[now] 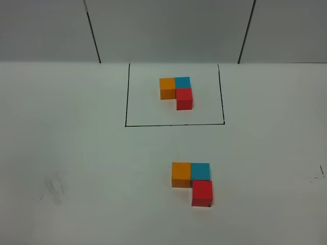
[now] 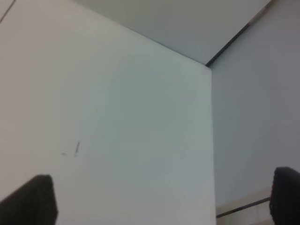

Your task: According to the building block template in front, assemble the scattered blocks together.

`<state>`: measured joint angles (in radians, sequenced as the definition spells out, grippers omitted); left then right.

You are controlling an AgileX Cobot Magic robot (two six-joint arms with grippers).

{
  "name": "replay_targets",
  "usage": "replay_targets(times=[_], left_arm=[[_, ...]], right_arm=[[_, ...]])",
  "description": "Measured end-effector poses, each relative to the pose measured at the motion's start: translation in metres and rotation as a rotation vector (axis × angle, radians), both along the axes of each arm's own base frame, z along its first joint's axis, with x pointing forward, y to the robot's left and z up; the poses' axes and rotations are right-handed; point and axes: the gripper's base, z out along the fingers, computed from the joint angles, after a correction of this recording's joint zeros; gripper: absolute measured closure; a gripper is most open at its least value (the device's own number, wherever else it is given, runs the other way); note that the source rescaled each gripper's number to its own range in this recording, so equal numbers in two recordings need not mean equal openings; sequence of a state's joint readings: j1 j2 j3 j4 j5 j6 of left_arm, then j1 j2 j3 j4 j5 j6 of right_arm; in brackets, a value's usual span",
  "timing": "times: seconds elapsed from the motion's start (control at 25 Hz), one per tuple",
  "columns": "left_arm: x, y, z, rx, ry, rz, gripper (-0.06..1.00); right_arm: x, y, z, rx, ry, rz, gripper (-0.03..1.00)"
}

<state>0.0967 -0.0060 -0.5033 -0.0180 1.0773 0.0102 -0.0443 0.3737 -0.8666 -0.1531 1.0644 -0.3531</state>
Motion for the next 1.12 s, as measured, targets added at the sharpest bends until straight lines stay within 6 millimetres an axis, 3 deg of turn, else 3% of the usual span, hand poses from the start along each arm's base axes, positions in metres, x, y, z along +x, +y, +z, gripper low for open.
replay_targets(times=[0.24, 0.48, 0.72, 1.12], left_arm=[[0.0, 0.0, 0.0, 0.001, -0.001, -0.001, 0.72], [0.0, 0.0, 0.0, 0.001, -0.001, -0.001, 0.72], [0.0, 0.0, 0.0, 0.0, -0.001, 0.0, 0.72], [0.0, 0.0, 0.0, -0.002, -0.001, 0.001, 0.72]], right_arm=[[-0.03, 0.009, -0.039, 0.149, -0.073, 0.095, 0.08], [-0.041, 0.011, -0.067, 0.267, -0.113, 0.137, 0.09], [-0.037, 0.013, -0.091, 0.297, -0.011, 0.121, 0.09], [-0.032, 0.011, -0.099, 0.355, -0.006, 0.062, 0.1]])
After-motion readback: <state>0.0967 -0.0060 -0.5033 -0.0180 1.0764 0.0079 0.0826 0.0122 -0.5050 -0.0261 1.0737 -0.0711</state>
